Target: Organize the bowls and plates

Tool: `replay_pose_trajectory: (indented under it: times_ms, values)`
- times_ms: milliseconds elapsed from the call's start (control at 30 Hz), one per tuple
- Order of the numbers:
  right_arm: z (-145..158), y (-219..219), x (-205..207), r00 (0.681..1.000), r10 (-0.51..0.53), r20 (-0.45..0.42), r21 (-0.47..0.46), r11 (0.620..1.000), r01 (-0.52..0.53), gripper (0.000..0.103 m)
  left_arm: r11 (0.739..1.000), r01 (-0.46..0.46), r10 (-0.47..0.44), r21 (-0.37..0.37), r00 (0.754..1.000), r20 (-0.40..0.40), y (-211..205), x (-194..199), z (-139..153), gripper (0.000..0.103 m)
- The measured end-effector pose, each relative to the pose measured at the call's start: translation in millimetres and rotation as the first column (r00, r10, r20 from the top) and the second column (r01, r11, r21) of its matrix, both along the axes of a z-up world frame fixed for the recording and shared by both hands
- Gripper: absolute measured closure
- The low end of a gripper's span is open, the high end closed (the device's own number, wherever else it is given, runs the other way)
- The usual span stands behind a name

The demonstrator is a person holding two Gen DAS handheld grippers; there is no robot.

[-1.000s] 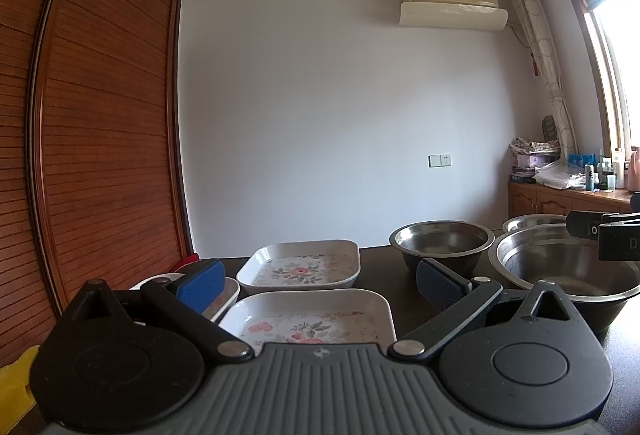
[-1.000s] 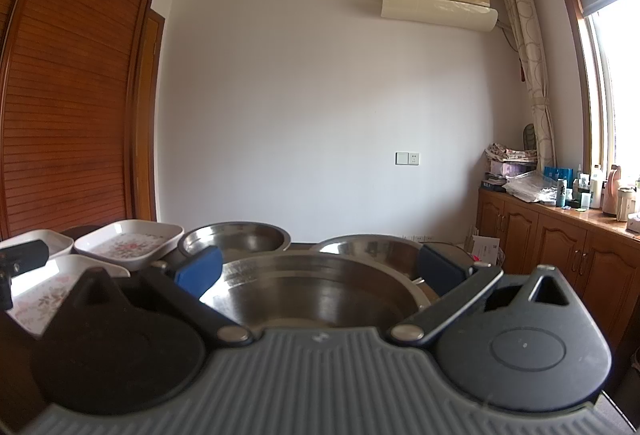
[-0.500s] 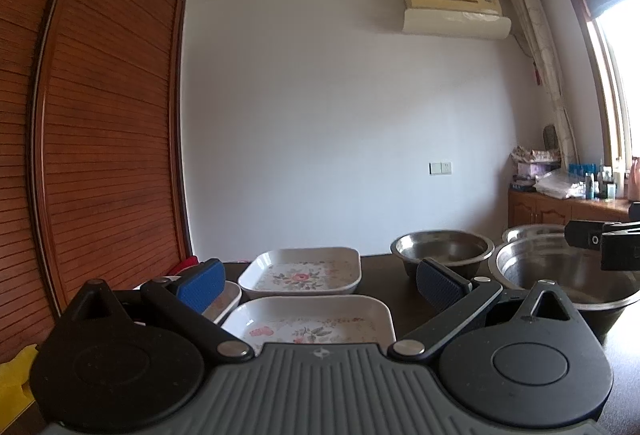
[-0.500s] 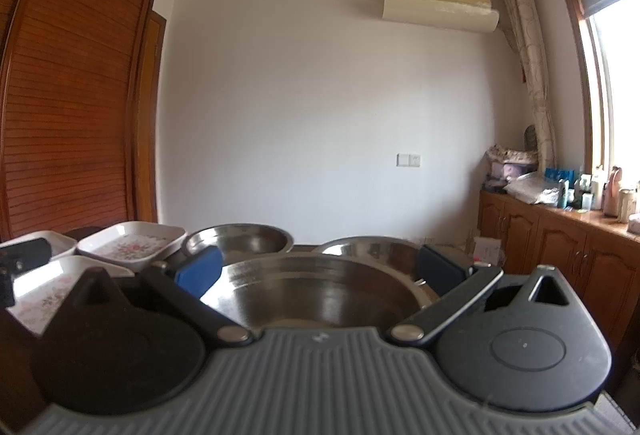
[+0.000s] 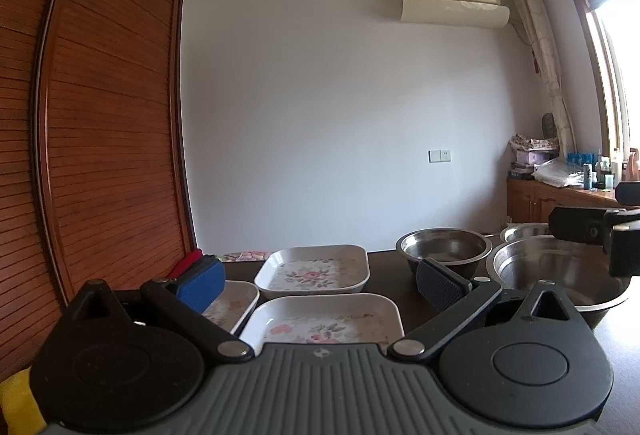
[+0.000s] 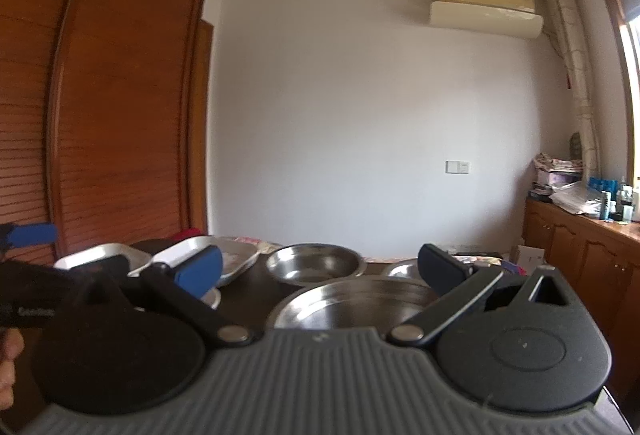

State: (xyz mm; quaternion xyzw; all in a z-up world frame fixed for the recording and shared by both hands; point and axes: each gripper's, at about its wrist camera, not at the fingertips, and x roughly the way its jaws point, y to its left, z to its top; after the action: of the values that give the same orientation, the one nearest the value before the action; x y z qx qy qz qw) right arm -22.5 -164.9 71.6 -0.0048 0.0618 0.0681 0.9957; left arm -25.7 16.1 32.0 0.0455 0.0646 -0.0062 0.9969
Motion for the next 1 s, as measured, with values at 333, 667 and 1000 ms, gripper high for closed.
replay_pose_trajectory:
  times_ms: [333, 667, 1000]
  values:
    - [6.2, 17.7, -21.5, 0.999, 0.051, 0.003, -0.052, 0.997, -0.05, 0.0, 1.0, -0.003, 0.004, 0.012, 0.998, -0.058, 24.2, -17.2, 8.2, 0.0]
    - [3.3, 32.0, -34.9, 0.99, 0.138, -0.001, -0.034, 0.99, -0.138, 0.0, 0.999, -0.033, 0.036, 0.033, 0.995, -0.095, 57.1, -35.8, 5.7, 0.0]
    - [-5.3, 52.6, -30.0, 0.973, 0.223, -0.054, -0.032, 0.974, -0.225, 0.015, 1.0, 0.0, 0.004, 0.026, 0.988, -0.153, 75.1, -28.8, -0.6, 0.0]
